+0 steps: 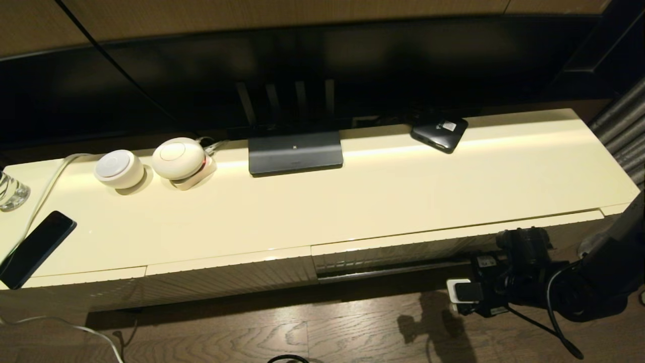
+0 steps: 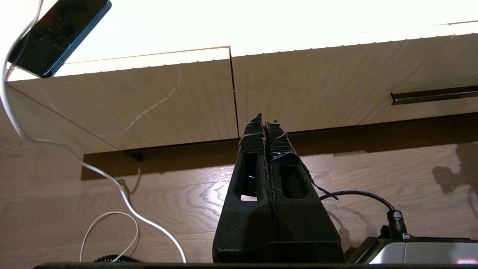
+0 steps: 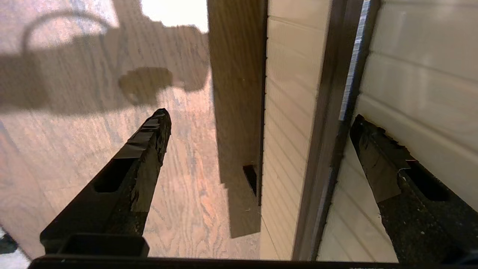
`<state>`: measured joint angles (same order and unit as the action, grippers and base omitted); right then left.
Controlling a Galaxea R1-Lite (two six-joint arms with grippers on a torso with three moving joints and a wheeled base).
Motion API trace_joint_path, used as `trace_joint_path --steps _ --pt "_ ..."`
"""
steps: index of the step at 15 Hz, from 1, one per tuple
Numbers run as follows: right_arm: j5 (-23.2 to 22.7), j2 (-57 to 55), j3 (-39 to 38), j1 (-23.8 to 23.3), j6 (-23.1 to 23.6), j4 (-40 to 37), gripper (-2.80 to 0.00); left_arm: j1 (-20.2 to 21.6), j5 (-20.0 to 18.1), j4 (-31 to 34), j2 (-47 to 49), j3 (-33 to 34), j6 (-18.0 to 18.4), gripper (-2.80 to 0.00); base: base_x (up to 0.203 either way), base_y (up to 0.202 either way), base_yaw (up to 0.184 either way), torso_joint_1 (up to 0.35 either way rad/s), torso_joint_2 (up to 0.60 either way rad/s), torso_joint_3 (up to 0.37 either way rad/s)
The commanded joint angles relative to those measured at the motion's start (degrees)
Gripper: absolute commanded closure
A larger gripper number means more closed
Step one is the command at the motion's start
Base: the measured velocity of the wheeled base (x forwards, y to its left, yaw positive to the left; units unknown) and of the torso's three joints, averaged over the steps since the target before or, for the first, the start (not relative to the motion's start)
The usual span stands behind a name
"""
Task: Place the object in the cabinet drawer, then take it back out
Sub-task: Open the drawer
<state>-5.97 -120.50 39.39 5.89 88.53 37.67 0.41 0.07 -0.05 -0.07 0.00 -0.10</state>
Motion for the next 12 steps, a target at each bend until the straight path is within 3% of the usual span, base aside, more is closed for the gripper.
trace_joint_path --steps 1,12 --pt "0.0 -0.89 -0.01 -0.43 0.46 0.21 -2.8 0.02 0.01 -0.04 0.07 0.18 0.01 0.0 0.0 0.0 0.0 0.0 0.0 0.0" --pt "-0.44 -0.17 -2.91 -0.53 0.59 0.21 -2.8 0.02 0.01 -0.04 0.07 0.18 0.01 0.0 0.0 0.0 0.0 0.0 0.0 0.0"
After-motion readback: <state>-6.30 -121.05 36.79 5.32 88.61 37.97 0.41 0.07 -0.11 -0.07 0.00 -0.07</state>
